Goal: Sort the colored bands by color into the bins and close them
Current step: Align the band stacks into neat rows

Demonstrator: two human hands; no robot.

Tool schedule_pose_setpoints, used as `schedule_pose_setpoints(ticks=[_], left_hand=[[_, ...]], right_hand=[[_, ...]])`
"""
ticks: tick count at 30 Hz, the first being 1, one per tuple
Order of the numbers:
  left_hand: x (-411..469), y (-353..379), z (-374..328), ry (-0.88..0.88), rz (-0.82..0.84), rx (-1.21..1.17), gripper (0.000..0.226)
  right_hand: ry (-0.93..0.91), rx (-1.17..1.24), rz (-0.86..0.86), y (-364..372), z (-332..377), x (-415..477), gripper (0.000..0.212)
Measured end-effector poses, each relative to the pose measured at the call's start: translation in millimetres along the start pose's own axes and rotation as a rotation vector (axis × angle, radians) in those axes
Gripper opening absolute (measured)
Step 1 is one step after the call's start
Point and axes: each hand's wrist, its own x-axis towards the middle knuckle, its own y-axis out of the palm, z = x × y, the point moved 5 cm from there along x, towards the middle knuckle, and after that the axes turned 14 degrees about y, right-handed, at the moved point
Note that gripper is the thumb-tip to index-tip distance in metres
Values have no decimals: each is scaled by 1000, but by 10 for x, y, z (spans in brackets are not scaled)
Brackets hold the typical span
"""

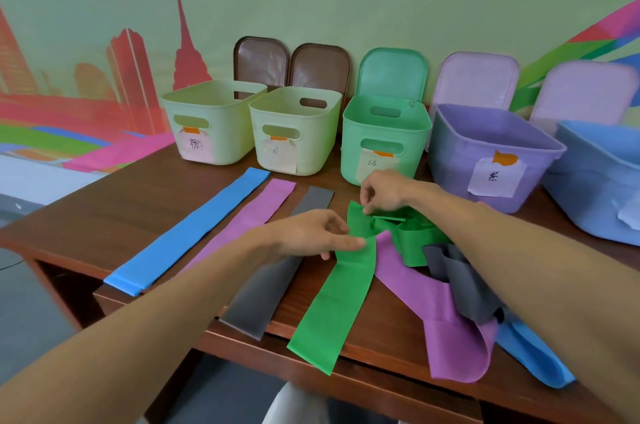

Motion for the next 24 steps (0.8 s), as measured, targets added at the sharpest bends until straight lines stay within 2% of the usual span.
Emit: schedule_pose_setpoints(ticks=[4,6,8,10,12,14,20,24], left_hand=[[-59,40,-11,-15,-69,-36,61],[-82,53,-29,-11,-111,-31,44],[-122,64,-73,4,-157,-16,25],[-164,74,-98,2,-196,9,23],[-194,96,-98,-23,-203,30,16],[-219,110,-92,-43,-211,60,24],[-399,142,-144,-18,-170,-88,8],[-545,127,-97,-69,-113,-207,7]], right_hand=[[-4,145,-157,-181,43,-54,6],[22,289,-262,-330,32,-127,1],[56,426,-336,-461,-9,-187,10],[83,525,-385,-557,-48,-238,13],[92,591,-423,-629,-77,-289,6],[93,619,-458,-675,-99,-323,14],[126,612,-566,-668,-113,-398,15],[168,580,-548,-577,-81,-303,13]])
